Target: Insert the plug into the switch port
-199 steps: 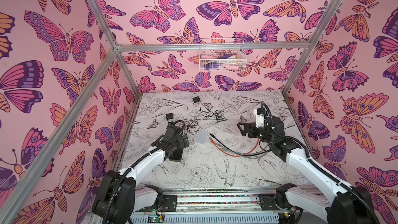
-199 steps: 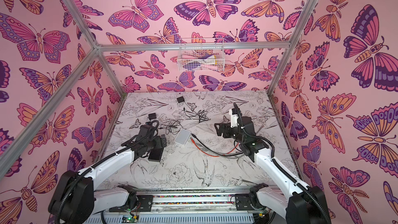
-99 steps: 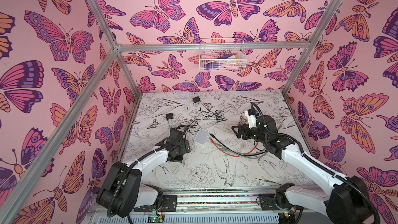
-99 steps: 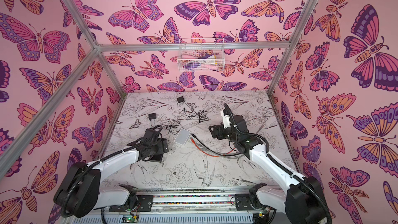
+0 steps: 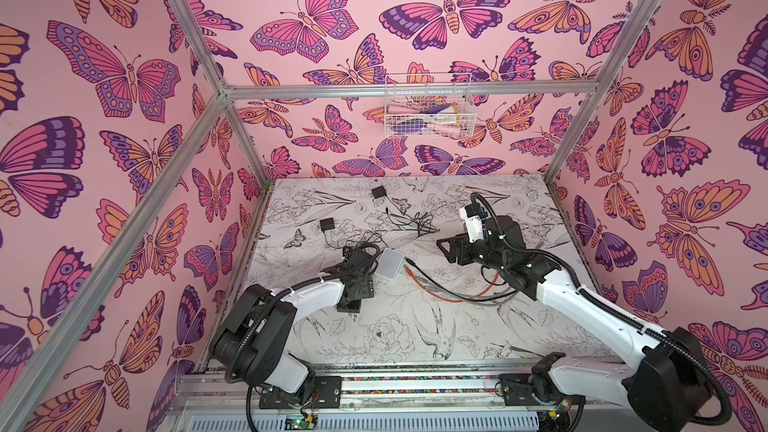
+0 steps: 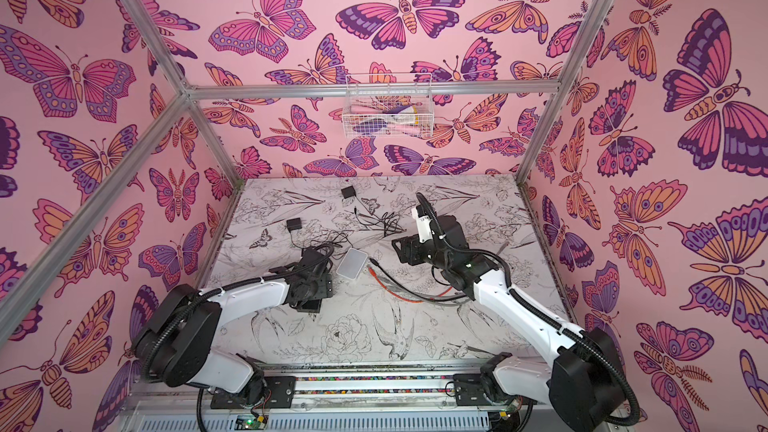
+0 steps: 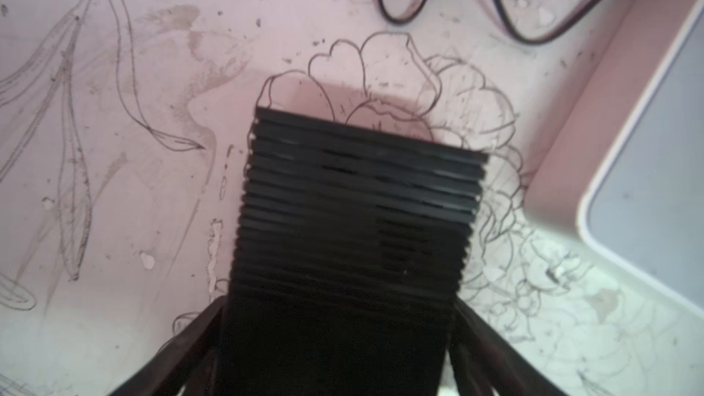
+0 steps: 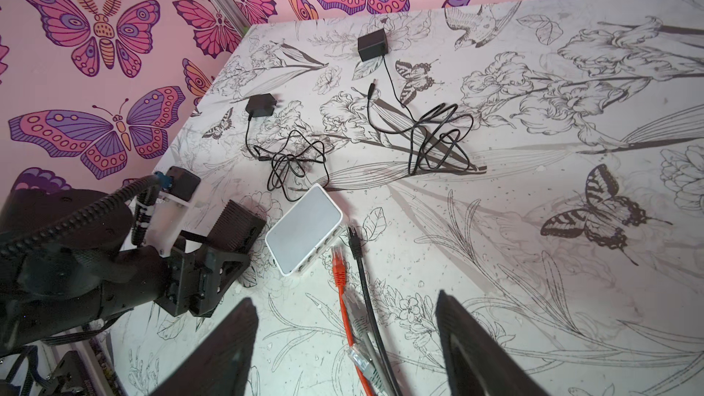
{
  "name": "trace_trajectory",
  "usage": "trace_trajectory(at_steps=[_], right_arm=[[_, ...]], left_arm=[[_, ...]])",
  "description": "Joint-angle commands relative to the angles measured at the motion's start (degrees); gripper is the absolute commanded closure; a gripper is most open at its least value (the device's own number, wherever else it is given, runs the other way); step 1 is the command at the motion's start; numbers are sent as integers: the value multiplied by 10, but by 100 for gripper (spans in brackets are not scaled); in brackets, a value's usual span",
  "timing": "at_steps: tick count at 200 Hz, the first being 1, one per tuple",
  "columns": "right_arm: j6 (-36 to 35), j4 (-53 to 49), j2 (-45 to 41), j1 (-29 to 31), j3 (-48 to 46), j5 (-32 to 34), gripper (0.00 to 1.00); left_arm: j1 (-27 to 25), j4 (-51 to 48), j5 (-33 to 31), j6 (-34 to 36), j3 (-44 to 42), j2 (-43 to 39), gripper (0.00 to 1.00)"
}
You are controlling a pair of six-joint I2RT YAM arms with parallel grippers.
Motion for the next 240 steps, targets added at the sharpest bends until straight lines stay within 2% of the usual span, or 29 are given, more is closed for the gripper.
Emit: trace_trajectory(at_steps=[1, 13, 40, 56, 75, 93, 115, 134, 153, 162, 184, 200, 240], right_arm=[[-4, -8, 0, 8, 20, 8, 26], [-5, -10, 0, 8, 21, 6, 27], [-10, -18, 0, 9, 27, 4, 28], [-12, -24, 6, 10, 34, -4, 30], [-12, -42, 26, 12, 57, -24, 33], [-17, -72, 55, 26, 94, -31, 34], [-27, -119, 109, 64, 163, -18, 35], [-29, -156, 180, 101, 240, -15, 38], [-11, -183, 276, 125, 323, -35, 48], [-19, -195, 319, 140, 363, -35, 49], [-74, -268, 425, 183, 481, -1, 50], [-116, -319, 500, 201, 579, 9, 55], [-201, -424, 645, 210, 775, -39, 62]], left_arm=[[-4, -33, 21, -1, -10, 40, 22], [-5, -31, 22, 0, -8, 47, 33], [-5, -29, 27, -2, -7, 39, 65], [-4, -27, 33, -2, -10, 9, 74], [-1, -28, 41, 0, -17, -63, 77], [3, -34, 35, 3, -28, -184, 79], [11, -79, -1, 16, -14, -313, 87], [20, -124, -15, 28, 7, -393, 93], [23, -159, -15, 28, 25, -442, 96], [23, -169, -15, 26, 28, -462, 96], [24, -192, -19, 18, 28, -509, 96], [25, -210, -26, 14, 27, -539, 98], [26, -230, -24, 3, 20, -585, 100]])
